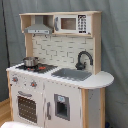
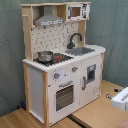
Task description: Play with the kitchen
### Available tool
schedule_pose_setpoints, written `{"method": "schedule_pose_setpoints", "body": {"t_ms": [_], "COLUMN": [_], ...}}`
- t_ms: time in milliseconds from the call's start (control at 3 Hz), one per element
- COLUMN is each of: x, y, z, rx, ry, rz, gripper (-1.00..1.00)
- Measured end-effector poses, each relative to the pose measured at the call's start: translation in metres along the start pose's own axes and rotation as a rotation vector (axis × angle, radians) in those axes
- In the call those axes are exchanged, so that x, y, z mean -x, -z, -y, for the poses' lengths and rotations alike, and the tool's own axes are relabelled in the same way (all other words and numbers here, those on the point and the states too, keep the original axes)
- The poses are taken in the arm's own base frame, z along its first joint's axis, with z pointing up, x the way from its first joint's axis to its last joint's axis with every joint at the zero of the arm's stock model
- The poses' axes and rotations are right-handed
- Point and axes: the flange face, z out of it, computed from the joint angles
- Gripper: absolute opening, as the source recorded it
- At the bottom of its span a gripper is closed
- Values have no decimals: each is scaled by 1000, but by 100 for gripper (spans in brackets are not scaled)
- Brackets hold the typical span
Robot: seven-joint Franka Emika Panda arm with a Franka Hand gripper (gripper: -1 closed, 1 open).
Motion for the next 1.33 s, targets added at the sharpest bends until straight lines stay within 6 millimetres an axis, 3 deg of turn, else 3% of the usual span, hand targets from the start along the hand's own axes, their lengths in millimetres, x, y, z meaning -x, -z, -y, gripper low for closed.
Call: {"method": "schedule_pose_setpoints", "body": {"t_ms": [667, 1333], "x": [-18, -21], "y": [-27, -68], "z": [14, -21], "rx": [-29, -53], "ry": [-133, -281], "rz": [51, 78], "gripper": [100, 100]}}
